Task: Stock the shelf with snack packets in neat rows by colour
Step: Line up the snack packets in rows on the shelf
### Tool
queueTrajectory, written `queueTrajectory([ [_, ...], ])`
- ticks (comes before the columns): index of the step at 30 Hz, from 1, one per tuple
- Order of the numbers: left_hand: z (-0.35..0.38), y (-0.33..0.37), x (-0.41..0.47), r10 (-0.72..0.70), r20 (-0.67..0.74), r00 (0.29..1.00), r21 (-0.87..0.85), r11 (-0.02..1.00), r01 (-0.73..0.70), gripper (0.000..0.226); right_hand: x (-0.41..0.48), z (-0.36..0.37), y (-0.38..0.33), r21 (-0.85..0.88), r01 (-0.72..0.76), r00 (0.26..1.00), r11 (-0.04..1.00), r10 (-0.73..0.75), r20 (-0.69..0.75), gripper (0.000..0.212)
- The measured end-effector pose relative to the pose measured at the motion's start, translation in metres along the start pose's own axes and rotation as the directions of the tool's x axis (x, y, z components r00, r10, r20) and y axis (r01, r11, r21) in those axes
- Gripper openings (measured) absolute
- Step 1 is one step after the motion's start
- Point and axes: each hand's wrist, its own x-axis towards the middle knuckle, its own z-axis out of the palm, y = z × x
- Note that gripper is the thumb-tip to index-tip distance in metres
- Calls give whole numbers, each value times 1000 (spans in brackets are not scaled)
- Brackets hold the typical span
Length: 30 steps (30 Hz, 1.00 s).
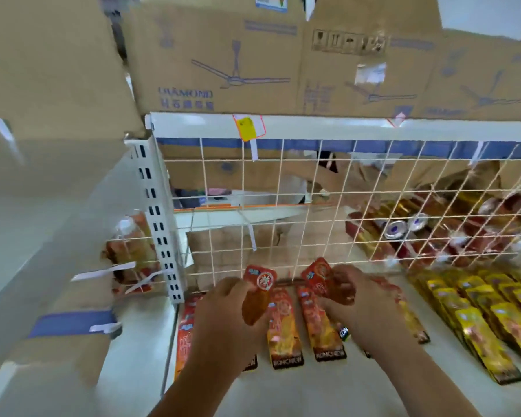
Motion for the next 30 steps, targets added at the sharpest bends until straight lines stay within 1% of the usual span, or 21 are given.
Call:
queueTrajectory([
  [2, 5, -4, -9, -54, -61, 997, 69, 996, 58, 52, 11, 8, 5, -7, 48, 997, 999, -48, 64, 47],
  [5, 20, -10, -28, -90, -172, 981, 133, 985, 113, 43, 28, 17, 13, -6, 117, 979, 993, -115, 170, 47],
  [7, 33, -12, -43, -133, -204, 970, 180, 969, 170, 45, 34, 20, 17, -7, 170, 962, 986, -164, 219, 44],
  [10, 56, -13, -61, -173, -240, 955, 261, 936, 235, 44, 38, 22, 26, 22, 187, 944, 982, -186, 273, 42],
  [14, 72, -4, -67, -171, -314, 934, 274, 925, 261, 33, 38, 22, 37, 37, 193, 925, 981, -194, 325, 46],
  [17, 76, -3, -67, -224, -307, 925, 296, 901, 316, 36, 42, 22, 43, 47, 195, 917, 980, -199, 345, 51],
  [22, 78, 0, -59, -265, -329, 907, 299, 882, 366, 43, 43, 21, 47, 43, 182, 918, 982, -185, 350, 51],
  [26, 82, -9, -59, -339, -254, 906, 346, 842, 413, 40, 43, 21, 51, 39, 197, 920, 980, -199, 337, 50],
  [30, 82, -13, -58, -347, -220, 912, 360, 840, 406, 35, 42, 22, 54, 32, 192, 927, 981, -192, 321, 52],
])
